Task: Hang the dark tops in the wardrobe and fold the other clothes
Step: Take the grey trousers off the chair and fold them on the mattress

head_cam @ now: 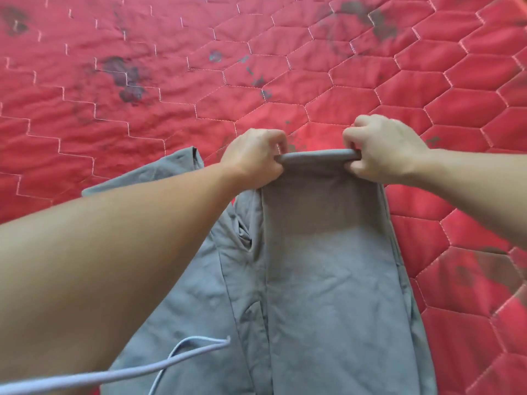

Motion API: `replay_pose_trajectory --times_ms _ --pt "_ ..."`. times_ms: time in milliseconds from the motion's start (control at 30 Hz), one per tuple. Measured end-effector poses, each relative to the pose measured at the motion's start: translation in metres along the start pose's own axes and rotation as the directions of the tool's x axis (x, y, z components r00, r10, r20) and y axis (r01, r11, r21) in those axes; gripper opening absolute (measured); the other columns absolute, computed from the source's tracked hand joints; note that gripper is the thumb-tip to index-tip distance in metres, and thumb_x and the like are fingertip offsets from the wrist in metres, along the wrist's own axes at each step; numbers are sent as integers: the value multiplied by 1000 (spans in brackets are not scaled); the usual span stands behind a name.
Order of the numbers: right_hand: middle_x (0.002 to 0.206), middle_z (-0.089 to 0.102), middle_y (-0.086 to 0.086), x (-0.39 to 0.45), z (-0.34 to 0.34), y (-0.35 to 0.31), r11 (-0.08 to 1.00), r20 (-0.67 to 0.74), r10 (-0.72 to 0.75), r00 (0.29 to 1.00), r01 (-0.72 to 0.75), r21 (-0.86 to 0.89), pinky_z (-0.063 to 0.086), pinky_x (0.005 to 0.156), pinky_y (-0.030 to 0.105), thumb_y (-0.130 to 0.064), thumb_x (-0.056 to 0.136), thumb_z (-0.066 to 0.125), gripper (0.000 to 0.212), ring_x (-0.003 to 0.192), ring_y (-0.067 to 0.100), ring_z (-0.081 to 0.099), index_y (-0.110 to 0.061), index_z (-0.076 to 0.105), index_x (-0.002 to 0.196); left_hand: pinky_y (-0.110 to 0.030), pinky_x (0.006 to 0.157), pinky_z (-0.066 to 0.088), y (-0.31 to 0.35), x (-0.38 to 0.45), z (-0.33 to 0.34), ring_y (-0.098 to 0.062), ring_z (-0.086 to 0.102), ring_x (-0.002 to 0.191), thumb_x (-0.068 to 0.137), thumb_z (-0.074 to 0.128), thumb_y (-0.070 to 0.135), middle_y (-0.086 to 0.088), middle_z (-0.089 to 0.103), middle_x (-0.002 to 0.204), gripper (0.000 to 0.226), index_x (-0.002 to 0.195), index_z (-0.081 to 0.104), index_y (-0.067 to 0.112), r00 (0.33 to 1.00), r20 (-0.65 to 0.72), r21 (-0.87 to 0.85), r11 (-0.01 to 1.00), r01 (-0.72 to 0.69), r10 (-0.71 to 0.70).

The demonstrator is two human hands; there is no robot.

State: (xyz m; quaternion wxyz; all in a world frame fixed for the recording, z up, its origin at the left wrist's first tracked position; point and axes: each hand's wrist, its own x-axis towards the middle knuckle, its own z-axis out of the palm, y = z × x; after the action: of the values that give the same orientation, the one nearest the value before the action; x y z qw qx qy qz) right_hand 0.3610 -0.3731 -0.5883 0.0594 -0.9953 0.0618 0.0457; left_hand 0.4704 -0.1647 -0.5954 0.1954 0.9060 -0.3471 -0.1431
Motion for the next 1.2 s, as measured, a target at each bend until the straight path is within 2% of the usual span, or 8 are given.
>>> replay_pose_trajectory --times_ms 333,667,767,833,933,1033,1100,1200 --pt "99 60 -4 -139 17 -39 954 300 -192 934 249 -166 44 71 31 -33 80 55 18 98 23 61 -29 38 81 -31 70 39 33 -155 54 -25 57 95 75 61 19 6 54 92 26 99 53 25 966 218 70 985 -158 140" --pt "98 53 -2 -178 46 -58 980 371 -68 926 132 -150 46 71 33 -51 79 52 27 98 24 60 -26 45 89 -32 77 36 32 -193 76 -24 55 99 78 60 43 8 46 93 28 101 49 32 942 327 130 984 -119 71" --pt "118 52 3 -174 47 -62 982 195 -132 972 155 -107 42 81 37 -76 77 38 63 110 27 52 -28 52 115 -39 98 29 31 -189 82 -23 44 123 78 47 66 2 52 121 50 118 53 37 988 95 209 968 -136 119" --pt "149 37 10 -163 50 -71 985 63 -133 989 139 -100 37 100 44 -69 87 34 72 134 32 37 -25 41 143 -43 116 11 27 -179 87 -25 16 146 87 38 67 -2 25 157 67 147 31 38 997 39 255 964 -78 70" --pt "161 14 6 -146 71 -81 987 175 -14 984 41 -153 17 114 47 -59 94 30 66 146 28 16 -31 20 152 -46 120 -7 18 -167 102 -23 -11 150 90 30 71 -1 -9 164 79 155 3 35 980 197 284 958 -35 -23" --pt "136 44 10 -119 80 -94 980 133 98 986 -72 -186 29 99 47 -52 89 35 49 124 31 39 -24 45 128 -42 116 19 8 -158 92 -25 23 146 88 46 62 0 28 159 62 143 42 34 991 133 105 993 -46 32" --pt "116 50 9 -89 71 -106 978 86 164 983 -151 -145 33 87 44 -45 88 40 36 108 31 45 -19 51 109 -40 101 39 -8 -151 67 -24 52 123 85 56 41 2 60 132 38 118 66 25 1000 -2 -79 996 -29 29" --pt "112 52 9 -40 62 -134 976 117 191 974 -201 81 37 86 42 -43 91 43 32 107 32 47 -16 53 106 -38 95 39 -54 -141 26 -21 54 116 82 58 25 6 64 119 33 113 68 25 988 -122 -33 995 96 -100"
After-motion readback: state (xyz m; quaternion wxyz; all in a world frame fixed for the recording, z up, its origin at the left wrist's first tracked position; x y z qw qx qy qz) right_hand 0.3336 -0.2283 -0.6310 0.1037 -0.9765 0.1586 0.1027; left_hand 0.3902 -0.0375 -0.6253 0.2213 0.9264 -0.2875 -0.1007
